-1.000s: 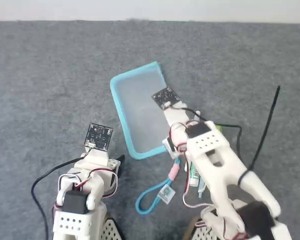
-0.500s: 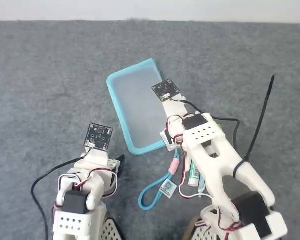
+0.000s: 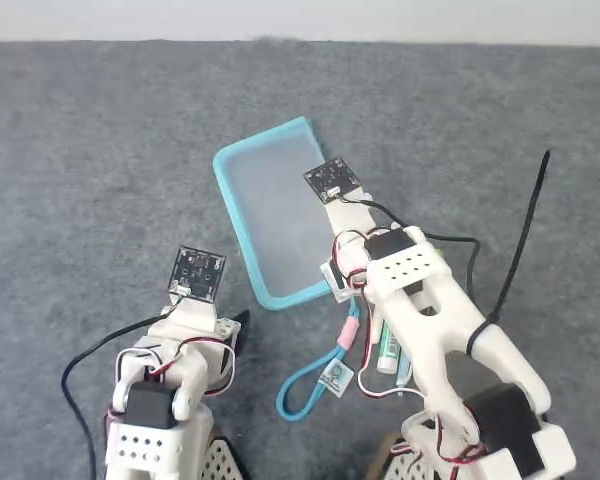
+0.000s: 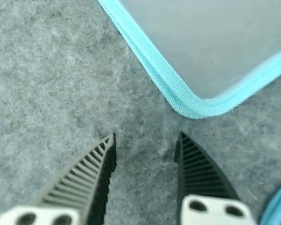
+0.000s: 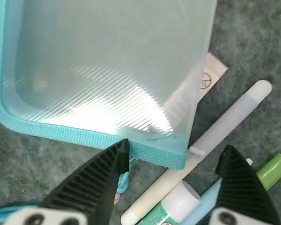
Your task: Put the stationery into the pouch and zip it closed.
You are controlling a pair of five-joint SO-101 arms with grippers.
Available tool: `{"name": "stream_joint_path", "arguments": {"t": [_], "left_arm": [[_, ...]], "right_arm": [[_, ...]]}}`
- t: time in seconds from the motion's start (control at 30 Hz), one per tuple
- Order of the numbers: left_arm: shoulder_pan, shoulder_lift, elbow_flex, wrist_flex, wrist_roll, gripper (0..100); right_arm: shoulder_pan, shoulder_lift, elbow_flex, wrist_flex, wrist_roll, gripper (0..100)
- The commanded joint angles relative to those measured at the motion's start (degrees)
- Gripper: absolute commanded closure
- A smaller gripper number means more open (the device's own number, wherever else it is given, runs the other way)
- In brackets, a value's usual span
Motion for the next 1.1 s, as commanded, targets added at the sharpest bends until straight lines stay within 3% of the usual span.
{"name": "stream_joint_path", "arguments": {"t": [0.0,0.57,0.67,0.77,0.9,1.07], "left_arm": [[0.09,-1.05,-0.4,0.26,0.44,80],[0.09,-1.05,-0.4,0.26,0.44,80],[0.09,-1.05,-0.4,0.26,0.44,80],[0.09,-1.05,-0.4,0.26,0.44,80],[0.09,-1.05,-0.4,0.26,0.44,80],[0.09,-1.05,-0.4,0.26,0.44,80]], "right_arm": [[0.66,-0.13,-2.55,-0.66,-0.53,69.1],[0.66,-2.07,-2.73,2.95,-0.62,69.1],[0.66,-7.34,-2.55,8.4,-0.79,70.5],[0.75,-15.52,-1.93,12.35,-0.7,78.1],[0.75,-26.95,3.87,12.44,-0.44,86.4],[4.62,-38.99,14.51,12.09,-0.18,89.9]]}}
